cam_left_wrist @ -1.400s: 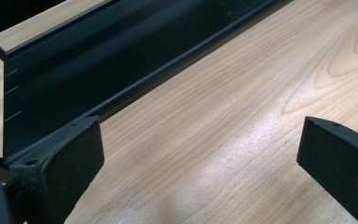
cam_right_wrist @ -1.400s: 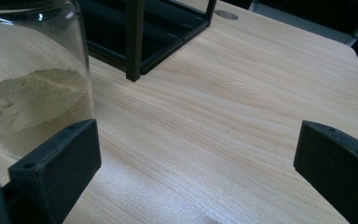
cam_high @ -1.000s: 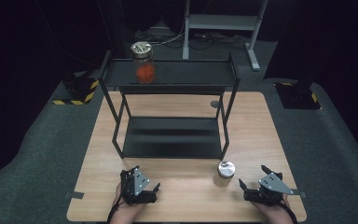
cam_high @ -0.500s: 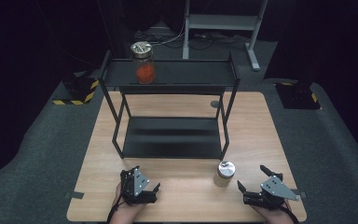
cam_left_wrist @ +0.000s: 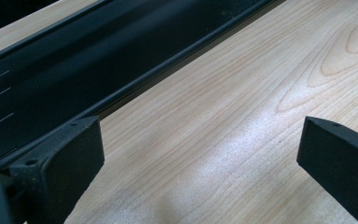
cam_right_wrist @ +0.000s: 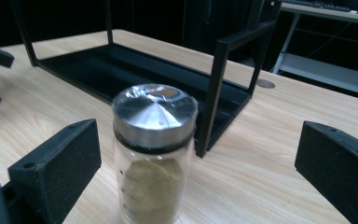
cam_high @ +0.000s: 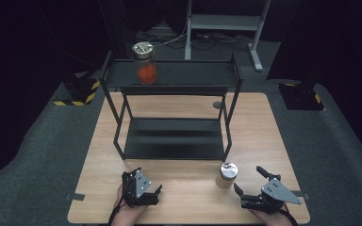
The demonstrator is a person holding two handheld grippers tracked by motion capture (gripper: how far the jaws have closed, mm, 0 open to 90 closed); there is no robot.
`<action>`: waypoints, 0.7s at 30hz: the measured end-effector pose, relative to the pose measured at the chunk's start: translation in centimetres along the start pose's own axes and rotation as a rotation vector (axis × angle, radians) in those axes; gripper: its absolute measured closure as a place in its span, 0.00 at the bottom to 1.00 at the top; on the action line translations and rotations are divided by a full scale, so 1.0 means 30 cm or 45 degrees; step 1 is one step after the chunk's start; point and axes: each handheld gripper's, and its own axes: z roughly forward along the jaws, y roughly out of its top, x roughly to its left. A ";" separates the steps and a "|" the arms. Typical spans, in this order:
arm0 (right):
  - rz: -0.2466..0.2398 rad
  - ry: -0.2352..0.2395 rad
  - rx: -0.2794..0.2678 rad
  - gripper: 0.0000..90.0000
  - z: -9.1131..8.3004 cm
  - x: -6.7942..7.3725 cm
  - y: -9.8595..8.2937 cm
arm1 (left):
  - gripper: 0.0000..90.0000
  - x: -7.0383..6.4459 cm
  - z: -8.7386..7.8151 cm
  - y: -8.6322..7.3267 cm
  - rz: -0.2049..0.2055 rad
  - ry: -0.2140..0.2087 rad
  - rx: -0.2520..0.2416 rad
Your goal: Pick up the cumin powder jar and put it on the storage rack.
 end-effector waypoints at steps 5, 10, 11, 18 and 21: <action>0.021 0.011 -0.007 0.00 0.013 0.012 0.004 | 0.01 0.002 -0.001 -0.002 -0.002 -0.005 -0.004; 0.023 0.002 -0.008 0.00 0.036 0.028 0.006 | 0.01 0.004 -0.002 -0.004 -0.002 -0.009 -0.008; 0.025 0.005 -0.010 0.00 0.039 0.028 0.006 | 0.01 0.004 -0.002 -0.004 -0.001 -0.009 -0.009; 0.033 0.021 -0.011 0.00 0.069 0.035 0.006 | 0.01 0.005 -0.003 -0.006 -0.002 -0.010 -0.013; 0.042 0.028 -0.009 0.00 0.082 0.037 0.002 | 0.01 0.009 -0.003 -0.007 -0.005 -0.016 -0.015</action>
